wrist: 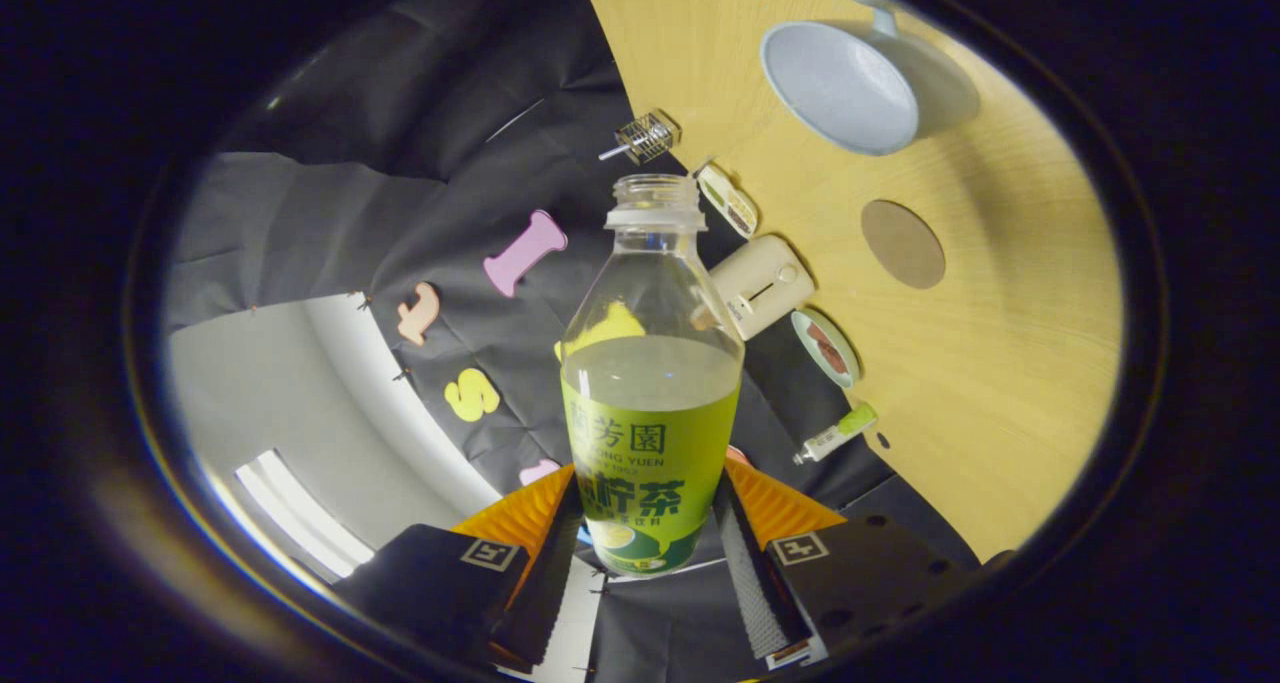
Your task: Take the bottle from table, then pour the juice into the cup, finally place the bottle on the coaster
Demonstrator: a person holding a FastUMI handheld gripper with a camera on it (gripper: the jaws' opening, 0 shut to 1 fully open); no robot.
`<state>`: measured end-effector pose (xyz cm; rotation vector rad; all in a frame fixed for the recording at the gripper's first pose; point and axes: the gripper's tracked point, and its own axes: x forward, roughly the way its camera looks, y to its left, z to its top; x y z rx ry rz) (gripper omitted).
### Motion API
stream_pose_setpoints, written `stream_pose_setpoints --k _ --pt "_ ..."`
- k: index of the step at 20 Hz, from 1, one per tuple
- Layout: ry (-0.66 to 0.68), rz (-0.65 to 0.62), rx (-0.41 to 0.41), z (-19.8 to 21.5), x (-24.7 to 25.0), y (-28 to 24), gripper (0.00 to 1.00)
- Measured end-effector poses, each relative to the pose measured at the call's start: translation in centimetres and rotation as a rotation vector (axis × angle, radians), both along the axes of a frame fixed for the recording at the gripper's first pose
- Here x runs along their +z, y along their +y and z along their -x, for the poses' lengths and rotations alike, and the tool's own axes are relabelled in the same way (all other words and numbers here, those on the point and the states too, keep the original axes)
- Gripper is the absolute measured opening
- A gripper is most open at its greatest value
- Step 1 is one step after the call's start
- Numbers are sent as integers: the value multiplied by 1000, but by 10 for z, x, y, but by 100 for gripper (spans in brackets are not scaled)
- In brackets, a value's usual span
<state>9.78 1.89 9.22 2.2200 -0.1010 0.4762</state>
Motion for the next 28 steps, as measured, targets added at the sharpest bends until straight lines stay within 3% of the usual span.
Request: stream_pose_setpoints --k 12,21,25,28 --pt "-18 31 -6 2 7 0 76" --pt "45 363 14 5 -20 25 76" --pt "64 580 17 12 -24 35 76" --pt "101 809 25 19 -43 41 76"
